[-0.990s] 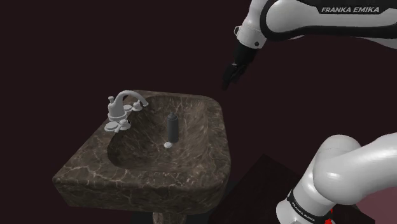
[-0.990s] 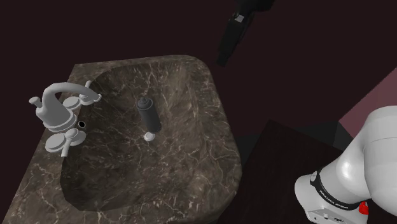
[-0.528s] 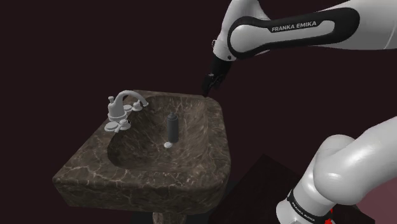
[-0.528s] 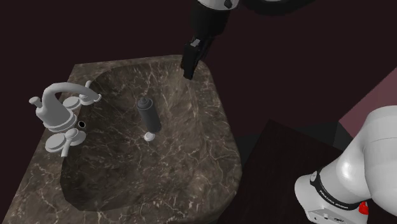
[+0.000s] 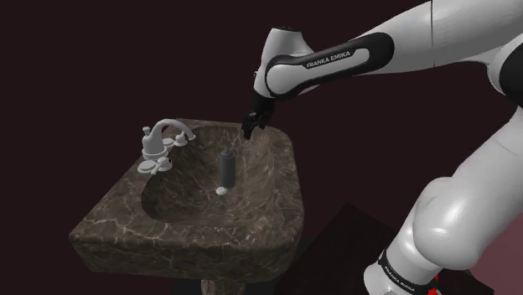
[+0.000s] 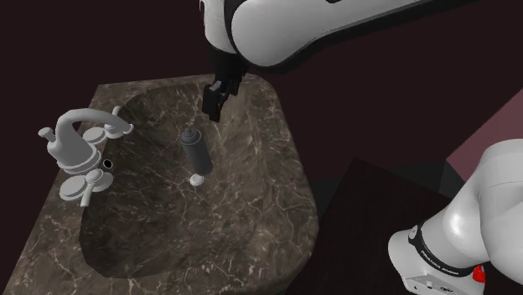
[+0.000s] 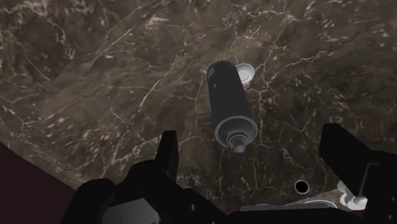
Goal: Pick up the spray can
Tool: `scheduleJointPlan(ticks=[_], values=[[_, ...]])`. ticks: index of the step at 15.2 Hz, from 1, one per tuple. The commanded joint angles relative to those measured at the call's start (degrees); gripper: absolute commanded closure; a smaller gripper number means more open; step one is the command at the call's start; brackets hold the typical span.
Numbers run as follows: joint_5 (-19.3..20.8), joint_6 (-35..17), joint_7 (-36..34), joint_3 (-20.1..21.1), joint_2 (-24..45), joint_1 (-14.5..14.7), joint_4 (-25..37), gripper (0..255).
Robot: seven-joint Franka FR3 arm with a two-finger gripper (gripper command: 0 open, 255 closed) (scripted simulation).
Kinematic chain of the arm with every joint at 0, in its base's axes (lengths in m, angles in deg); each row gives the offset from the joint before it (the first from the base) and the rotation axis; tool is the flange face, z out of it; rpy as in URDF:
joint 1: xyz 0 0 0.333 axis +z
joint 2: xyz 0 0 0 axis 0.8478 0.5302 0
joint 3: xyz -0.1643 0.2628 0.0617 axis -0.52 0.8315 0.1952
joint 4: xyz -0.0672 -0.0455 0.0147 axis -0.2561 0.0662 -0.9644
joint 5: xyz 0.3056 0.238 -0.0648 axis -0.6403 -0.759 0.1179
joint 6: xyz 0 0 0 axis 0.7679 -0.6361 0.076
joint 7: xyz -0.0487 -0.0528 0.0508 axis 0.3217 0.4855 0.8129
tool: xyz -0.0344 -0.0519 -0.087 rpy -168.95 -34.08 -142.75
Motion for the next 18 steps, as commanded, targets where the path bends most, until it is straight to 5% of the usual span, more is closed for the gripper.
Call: scheduleJointPlan(ticks=[1, 11, 18], values=[[0.5, -1.7, -0.2, 0.3, 4.4, 0.1, 2.8, 0], [4.0, -7.2, -2.0, 1.1, 26.2, 1.6, 18.8, 0], [4.4, -11.2, -2.3, 0.9, 28.4, 1.8, 17.0, 0]])
